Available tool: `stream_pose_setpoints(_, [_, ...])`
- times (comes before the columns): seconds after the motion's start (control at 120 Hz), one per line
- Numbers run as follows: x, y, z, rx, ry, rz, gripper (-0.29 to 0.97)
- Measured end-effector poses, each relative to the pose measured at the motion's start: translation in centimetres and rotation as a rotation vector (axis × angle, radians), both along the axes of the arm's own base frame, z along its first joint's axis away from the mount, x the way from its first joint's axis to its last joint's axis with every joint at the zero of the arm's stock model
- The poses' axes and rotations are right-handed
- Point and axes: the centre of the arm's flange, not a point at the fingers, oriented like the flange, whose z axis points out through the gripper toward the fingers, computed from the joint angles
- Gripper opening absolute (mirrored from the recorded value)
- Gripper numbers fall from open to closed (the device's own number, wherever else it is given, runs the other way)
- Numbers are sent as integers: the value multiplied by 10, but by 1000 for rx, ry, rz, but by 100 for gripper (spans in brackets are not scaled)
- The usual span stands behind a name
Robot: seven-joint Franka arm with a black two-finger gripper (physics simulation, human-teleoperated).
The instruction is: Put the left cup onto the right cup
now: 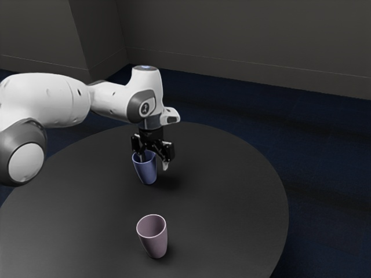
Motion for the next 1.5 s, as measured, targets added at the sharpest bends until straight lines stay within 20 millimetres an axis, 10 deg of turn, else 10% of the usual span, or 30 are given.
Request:
stream_pose_setpoints(1.067, [-7,16,-7,-14,-3,42,-3])
stream_pose_setpoints(1.5, [-7,17,1,-11,-10,44,-9])
